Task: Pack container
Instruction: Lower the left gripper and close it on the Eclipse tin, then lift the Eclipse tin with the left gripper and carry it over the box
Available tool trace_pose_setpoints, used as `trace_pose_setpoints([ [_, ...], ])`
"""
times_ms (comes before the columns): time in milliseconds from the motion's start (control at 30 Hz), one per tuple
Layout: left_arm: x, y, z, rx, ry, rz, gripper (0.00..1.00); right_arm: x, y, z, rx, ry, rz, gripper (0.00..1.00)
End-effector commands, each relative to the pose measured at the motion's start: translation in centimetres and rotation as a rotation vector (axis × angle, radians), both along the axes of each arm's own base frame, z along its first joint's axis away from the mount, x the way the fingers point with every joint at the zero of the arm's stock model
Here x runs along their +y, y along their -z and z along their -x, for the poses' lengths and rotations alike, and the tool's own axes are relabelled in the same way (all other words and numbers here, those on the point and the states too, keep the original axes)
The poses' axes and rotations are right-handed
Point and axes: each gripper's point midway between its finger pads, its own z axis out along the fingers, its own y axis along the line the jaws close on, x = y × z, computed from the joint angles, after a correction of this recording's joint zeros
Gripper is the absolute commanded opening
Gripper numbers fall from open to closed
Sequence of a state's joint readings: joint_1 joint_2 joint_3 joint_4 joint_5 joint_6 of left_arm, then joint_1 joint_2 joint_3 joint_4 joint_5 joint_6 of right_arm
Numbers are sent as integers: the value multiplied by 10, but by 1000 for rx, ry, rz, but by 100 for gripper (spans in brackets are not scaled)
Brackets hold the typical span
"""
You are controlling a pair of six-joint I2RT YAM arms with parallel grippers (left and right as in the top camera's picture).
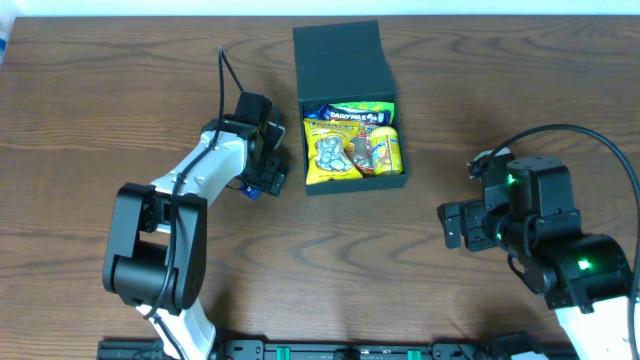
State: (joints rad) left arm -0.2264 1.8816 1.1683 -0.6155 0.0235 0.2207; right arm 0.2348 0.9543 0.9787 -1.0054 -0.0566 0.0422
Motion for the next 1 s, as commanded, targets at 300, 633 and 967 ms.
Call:
trace_pose_setpoints([
  [300, -2, 6, 5, 20, -5, 1, 66, -1, -2, 0, -3, 14, -14, 99],
  [633, -2, 6, 5, 20, -8, 1, 54, -1, -2, 0, -3, 14, -14, 99],
  [967, -2, 6, 5, 21, -21, 3, 36, -1, -2, 0, -3, 14, -14, 99],
])
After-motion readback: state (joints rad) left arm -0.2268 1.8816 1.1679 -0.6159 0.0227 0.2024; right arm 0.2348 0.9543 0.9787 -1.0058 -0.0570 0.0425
